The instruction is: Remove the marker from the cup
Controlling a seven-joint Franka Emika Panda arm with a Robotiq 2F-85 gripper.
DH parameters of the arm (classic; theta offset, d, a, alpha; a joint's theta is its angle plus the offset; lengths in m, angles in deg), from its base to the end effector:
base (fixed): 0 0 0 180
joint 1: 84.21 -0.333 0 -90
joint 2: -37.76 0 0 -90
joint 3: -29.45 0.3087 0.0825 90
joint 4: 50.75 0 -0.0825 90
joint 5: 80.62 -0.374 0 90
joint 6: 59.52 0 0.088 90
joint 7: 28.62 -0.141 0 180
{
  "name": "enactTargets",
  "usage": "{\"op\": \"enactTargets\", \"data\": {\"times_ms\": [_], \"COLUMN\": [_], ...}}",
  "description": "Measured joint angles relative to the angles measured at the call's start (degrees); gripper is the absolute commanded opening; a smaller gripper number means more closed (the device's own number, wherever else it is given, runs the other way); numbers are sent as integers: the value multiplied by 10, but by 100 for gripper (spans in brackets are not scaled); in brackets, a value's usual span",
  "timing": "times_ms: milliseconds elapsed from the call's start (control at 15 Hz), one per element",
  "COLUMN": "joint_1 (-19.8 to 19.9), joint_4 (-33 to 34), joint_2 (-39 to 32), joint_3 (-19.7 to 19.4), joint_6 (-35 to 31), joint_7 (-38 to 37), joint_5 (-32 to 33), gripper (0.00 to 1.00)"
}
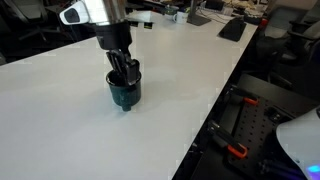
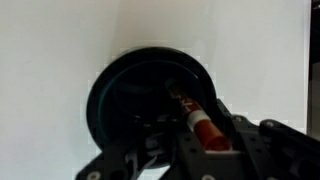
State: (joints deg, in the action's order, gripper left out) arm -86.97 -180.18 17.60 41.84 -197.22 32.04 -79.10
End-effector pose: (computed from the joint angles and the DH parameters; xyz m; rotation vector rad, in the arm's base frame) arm 0.4839 0.1367 0.1617 -2.3528 -1.8623 0.2414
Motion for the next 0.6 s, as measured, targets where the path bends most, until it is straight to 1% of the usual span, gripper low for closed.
{"op": "enactTargets", "data": {"times_ms": [133, 200, 267, 400, 467, 533, 600], "joint_1": [0, 0, 0, 0, 0, 0, 0], "joint_4": [1, 1, 1, 0, 0, -2, -3], "joint_2": [2, 2, 2, 2, 2, 1, 1], "joint_3": [0, 0, 0, 0, 0, 0, 0], "joint_6": [0, 0, 0, 0, 0, 0, 0], "joint_7": [0, 0, 0, 0, 0, 0, 0], "joint_5": [0, 0, 0, 1, 1, 1, 1], "gripper": [23, 30, 31, 46, 48, 62, 66]}}
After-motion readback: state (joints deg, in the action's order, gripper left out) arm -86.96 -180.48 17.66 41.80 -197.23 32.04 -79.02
